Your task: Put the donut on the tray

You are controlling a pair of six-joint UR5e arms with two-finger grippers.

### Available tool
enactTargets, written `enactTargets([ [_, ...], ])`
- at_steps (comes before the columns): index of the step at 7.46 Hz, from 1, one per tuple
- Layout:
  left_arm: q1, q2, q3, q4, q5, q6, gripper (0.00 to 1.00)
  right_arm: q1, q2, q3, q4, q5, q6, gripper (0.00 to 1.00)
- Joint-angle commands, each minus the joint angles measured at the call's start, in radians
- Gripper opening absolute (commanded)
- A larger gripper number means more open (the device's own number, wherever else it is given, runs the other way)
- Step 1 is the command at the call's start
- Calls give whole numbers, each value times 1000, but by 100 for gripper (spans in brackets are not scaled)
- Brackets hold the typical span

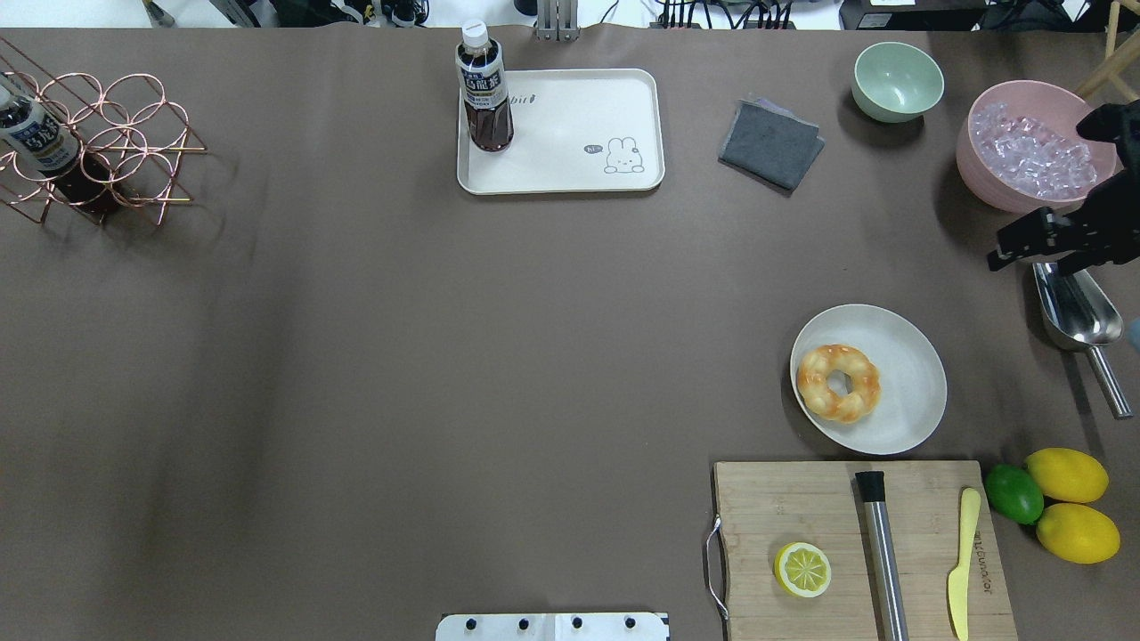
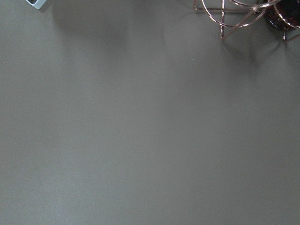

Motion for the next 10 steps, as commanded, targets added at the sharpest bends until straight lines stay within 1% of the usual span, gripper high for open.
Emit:
enactTargets([
  [1, 0, 3, 0, 0, 0, -1, 98, -145, -41, -56, 228, -54, 152, 100],
  [2, 0, 5, 1, 0, 0, -1, 98, -174, -77, -56, 334, -54, 185, 100],
  [3, 0, 6, 1, 0, 0, -1, 98, -207, -87, -56, 367, -60, 233, 100],
  [4, 0, 6, 1, 0, 0, -1, 98, -250, -87, -57, 367, -98, 236, 100],
  [5, 0, 8, 1, 0, 0, -1, 98, -273, -89, -59, 367, -114, 238, 100],
  [7, 0, 8, 1, 0, 0, -1, 98, -290, -86, -74, 367, -125, 258, 100],
  [8, 0, 8, 1, 0, 0, -1, 98, -296, -86, -76, 367, -142, 267, 98],
  [9, 0, 8, 1, 0, 0, -1, 98, -304, -86, -77, 367, -148, 293, 87],
  [10, 1, 8, 1, 0, 0, -1, 98, -305, -84, -79, 367, -148, 342, 51],
])
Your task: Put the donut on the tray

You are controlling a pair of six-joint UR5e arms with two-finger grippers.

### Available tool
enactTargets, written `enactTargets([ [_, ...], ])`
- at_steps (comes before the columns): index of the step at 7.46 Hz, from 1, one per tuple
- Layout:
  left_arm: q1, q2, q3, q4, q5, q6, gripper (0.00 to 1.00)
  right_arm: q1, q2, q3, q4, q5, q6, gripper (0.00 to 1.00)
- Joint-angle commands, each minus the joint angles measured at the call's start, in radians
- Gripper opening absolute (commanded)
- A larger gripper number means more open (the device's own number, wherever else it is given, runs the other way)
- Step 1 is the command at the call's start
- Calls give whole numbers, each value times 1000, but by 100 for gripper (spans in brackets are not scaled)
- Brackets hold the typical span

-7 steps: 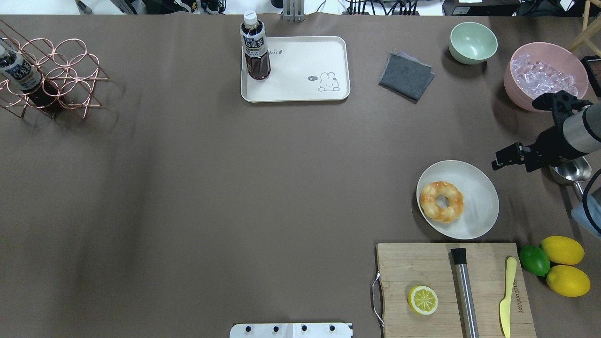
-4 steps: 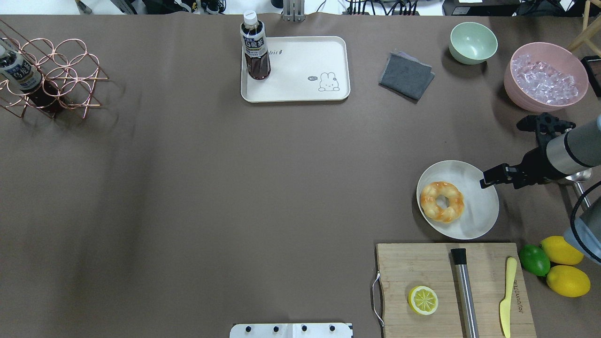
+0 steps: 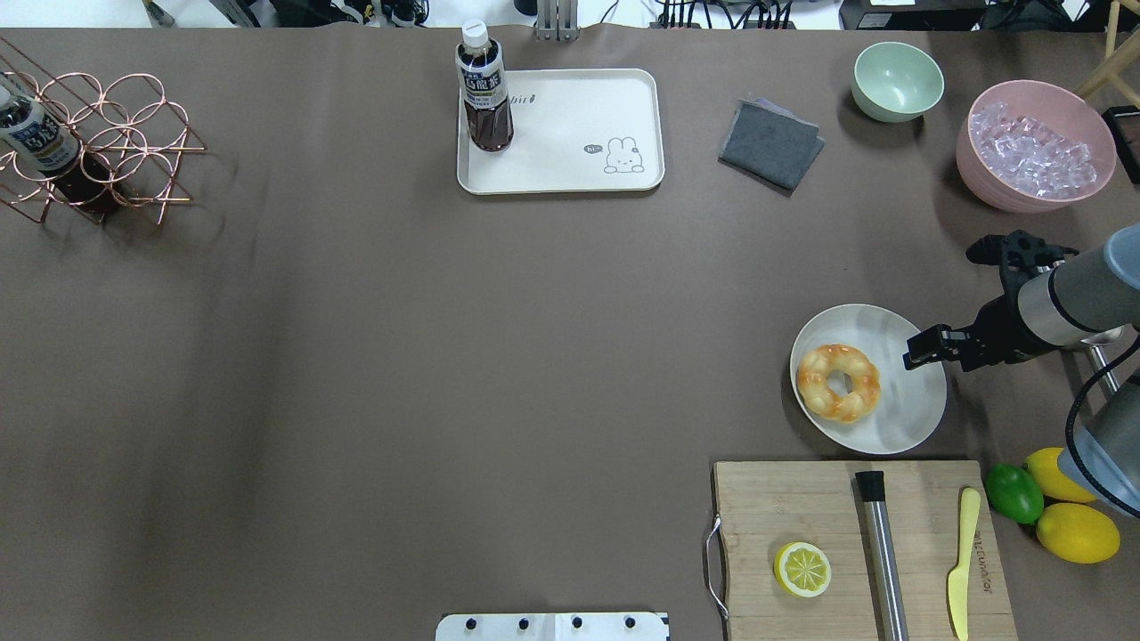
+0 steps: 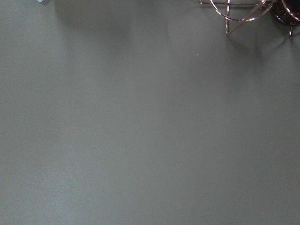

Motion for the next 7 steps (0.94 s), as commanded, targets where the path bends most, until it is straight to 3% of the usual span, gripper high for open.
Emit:
enactTargets([
  [1, 0, 0, -2, 0, 0, 0, 98, -11, 2, -3, 0, -15, 65, 36],
  [2, 0, 2, -2, 0, 0, 0, 98, -12, 3, -3, 2, -17, 65, 2],
  [5, 1, 3, 0, 0, 2, 0, 98, -12, 11, 5, 2, -14, 70, 0],
  [7, 2, 2, 0, 0, 2, 0, 98, -5, 18, 0, 73, 31, 111, 0],
])
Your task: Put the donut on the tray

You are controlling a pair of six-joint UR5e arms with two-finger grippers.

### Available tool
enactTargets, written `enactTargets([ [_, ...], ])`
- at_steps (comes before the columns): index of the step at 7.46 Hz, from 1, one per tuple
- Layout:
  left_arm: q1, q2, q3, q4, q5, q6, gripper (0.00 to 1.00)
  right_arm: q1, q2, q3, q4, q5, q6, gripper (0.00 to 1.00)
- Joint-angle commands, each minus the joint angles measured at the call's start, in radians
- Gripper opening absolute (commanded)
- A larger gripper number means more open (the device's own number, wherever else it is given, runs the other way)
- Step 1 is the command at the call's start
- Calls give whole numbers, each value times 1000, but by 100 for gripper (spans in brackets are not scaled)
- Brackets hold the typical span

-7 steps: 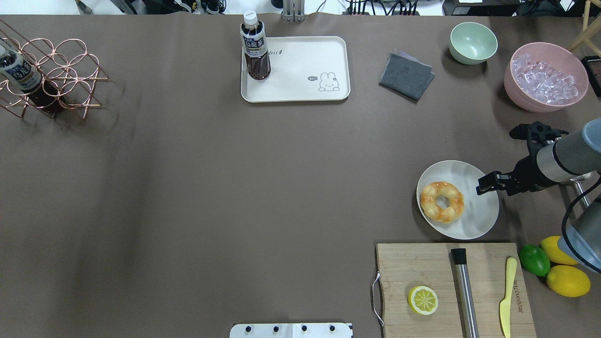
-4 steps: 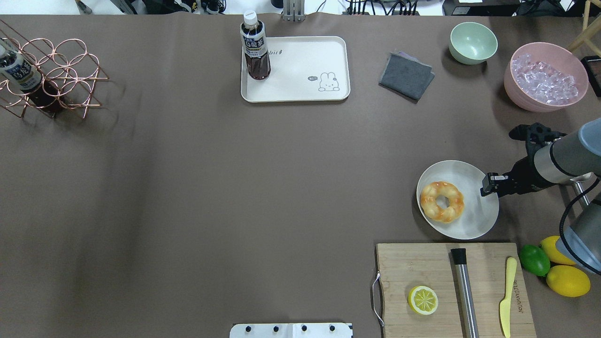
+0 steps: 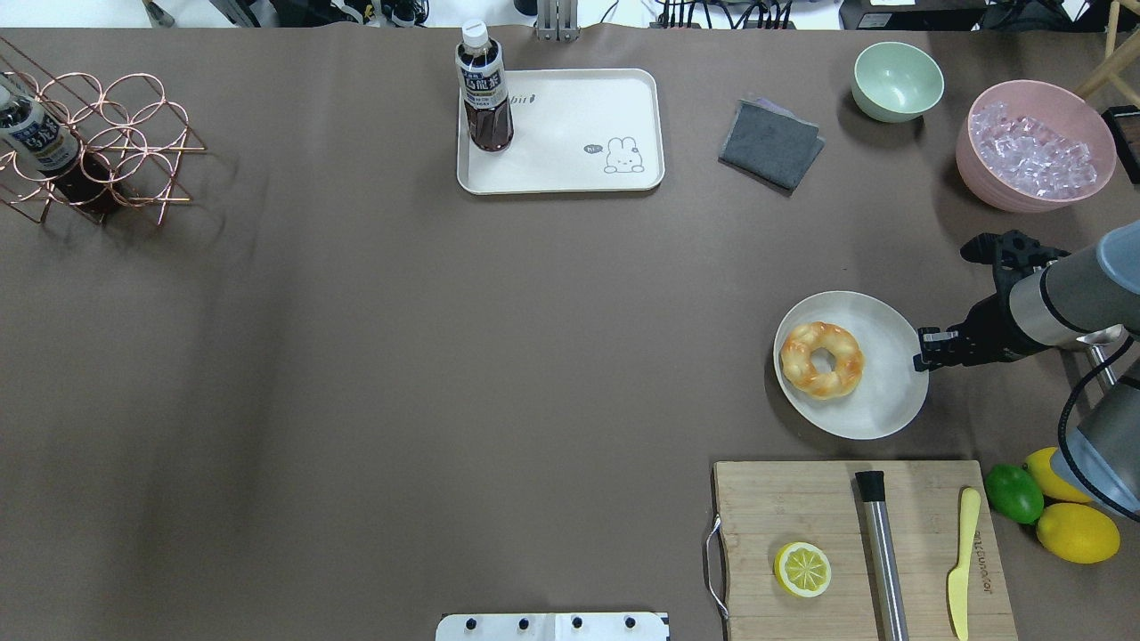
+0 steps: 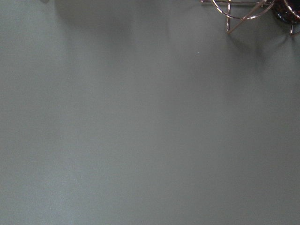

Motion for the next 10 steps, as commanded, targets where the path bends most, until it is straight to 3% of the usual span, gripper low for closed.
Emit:
enactTargets([
  [1, 0, -1, 0, 0, 1, 0, 98, 19, 42, 0, 75, 70, 110, 0],
  [6, 0, -4, 0, 0, 1, -2, 98, 53, 194, -16, 72, 105, 180, 0],
  [10, 0, -11, 0, 0, -1, -5, 98, 105, 426, -240, 67, 106, 189, 0],
])
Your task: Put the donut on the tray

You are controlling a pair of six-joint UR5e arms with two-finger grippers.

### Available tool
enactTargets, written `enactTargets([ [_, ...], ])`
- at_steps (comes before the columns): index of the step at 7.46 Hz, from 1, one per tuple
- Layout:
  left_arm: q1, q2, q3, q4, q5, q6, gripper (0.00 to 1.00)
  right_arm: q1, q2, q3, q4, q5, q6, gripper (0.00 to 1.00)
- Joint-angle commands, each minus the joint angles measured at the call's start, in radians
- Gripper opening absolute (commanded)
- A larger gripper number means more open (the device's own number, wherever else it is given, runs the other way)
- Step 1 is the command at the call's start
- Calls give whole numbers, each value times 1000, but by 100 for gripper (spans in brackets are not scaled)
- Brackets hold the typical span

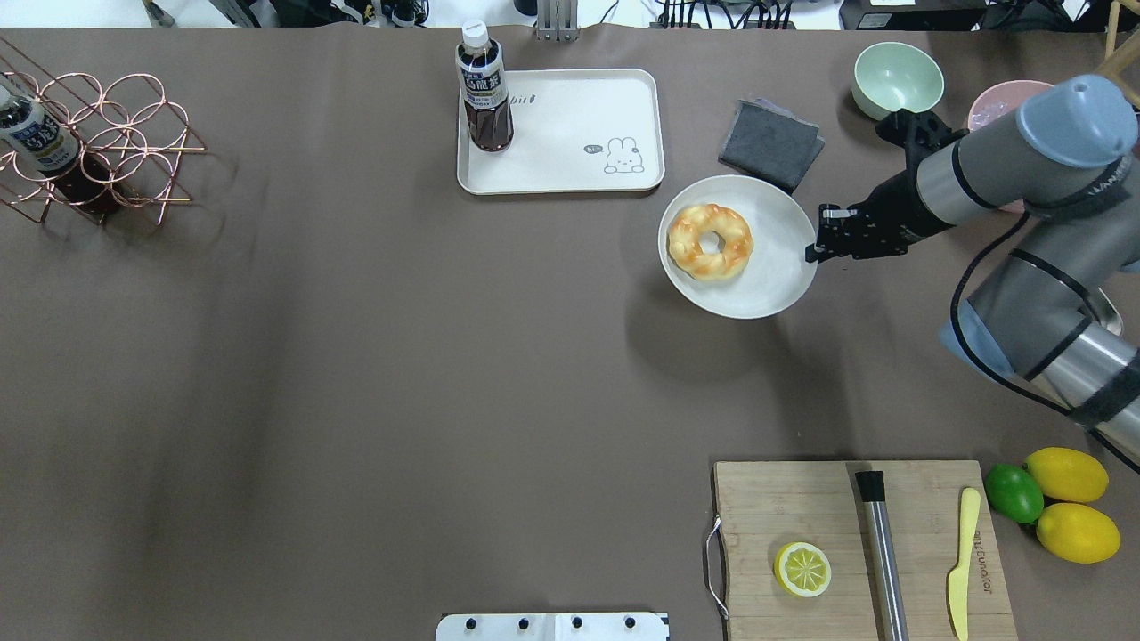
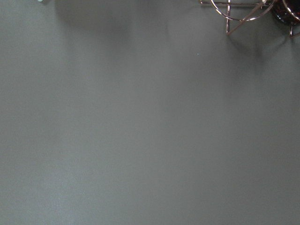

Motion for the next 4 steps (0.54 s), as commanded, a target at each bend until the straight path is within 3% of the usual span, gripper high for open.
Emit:
enactTargets([
  [1, 1, -9, -2, 0, 0, -2, 98, 23, 153, -140, -2, 0, 32, 0],
  [2, 1, -12, 0, 0, 0, -2, 98, 26, 213, -178, -27, 0, 34, 0],
  [4, 1, -30, 1, 0, 0, -2, 98, 34, 316, -190, -198, -4, 31, 0],
])
